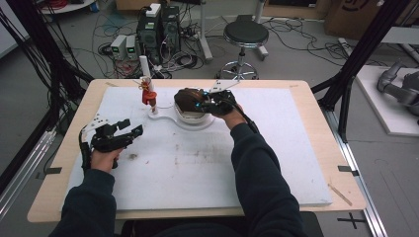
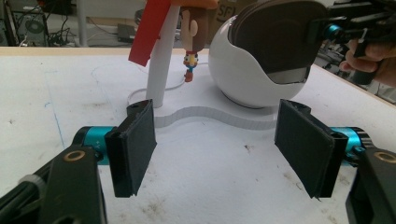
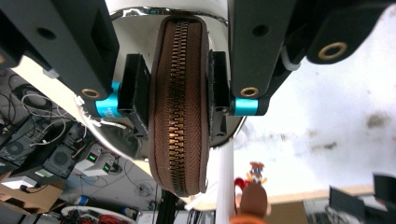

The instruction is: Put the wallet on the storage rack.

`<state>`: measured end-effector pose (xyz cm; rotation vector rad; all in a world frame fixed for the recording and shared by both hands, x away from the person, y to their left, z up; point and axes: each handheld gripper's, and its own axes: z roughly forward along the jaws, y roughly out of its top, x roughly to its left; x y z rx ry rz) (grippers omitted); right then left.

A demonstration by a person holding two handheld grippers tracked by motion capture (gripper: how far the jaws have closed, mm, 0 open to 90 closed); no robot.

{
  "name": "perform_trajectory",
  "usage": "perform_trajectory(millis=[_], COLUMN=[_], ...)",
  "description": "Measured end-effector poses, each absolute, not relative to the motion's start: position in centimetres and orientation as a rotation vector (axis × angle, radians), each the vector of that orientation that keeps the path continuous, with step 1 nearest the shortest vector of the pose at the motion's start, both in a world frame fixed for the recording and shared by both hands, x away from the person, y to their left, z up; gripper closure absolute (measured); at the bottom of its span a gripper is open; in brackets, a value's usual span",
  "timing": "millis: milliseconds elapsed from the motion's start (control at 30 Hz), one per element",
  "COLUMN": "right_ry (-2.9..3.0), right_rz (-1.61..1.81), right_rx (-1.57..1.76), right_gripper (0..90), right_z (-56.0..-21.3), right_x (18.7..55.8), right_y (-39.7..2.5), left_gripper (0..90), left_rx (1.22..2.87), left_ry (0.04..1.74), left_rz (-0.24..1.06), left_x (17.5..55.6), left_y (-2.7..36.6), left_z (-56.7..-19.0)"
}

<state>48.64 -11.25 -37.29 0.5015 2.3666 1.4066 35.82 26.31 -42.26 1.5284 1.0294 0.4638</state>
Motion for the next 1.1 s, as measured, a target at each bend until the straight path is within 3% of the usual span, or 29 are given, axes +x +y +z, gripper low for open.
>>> perform_trajectory(millis=[267, 300, 367, 733, 867, 900, 933, 1067, 1100], right_ry=[2.336, 2.310, 2.301, 2.341, 2.346, 2.350, 2.350, 2.305, 2.279], right_rz=[1.445, 1.485, 1.488, 1.374, 1.381, 1.387, 1.408, 1.421, 1.399], right_rx=[0.603, 0.615, 0.579, 0.625, 0.667, 0.686, 0.750, 0.804, 0.806], right_gripper=[59.6, 70.6, 79.0, 82.5, 73.8, 69.6, 54.7, 47.5, 41.3], right_z=[-37.0, -36.4, -35.9, -36.8, -36.3, -36.1, -35.6, -35.0, -34.9], right_x=[48.7, 48.5, 48.2, 48.3, 48.0, 47.9, 47.6, 46.3, 45.2], right_y=[-12.2, -12.8, -13.0, -11.7, -12.7, -13.1, -14.1, -16.1, -17.5], left_gripper=[29.0, 29.1, 29.2, 29.2, 29.2, 29.2, 28.9, 21.9, 20.8], left_rx=[1.530, 1.531, 1.534, 1.536, 1.535, 1.531, 1.526, 1.494, 1.496], left_ry=[1.029, 1.029, 1.026, 1.026, 1.024, 1.020, 1.017, 1.019, 1.013], left_rz=[0.462, 0.461, 0.464, 0.459, 0.455, 0.455, 0.454, 0.455, 0.454], left_x=[35.8, 35.8, 35.8, 35.8, 35.8, 35.8, 35.8, 35.9, 35.9], left_y=[26.3, 26.3, 26.2, 26.1, 26.1, 26.1, 26.1, 26.3, 26.3], left_z=[-42.3, -42.3, -42.2, -42.3, -42.3, -42.3, -42.2, -42.1, -42.0])
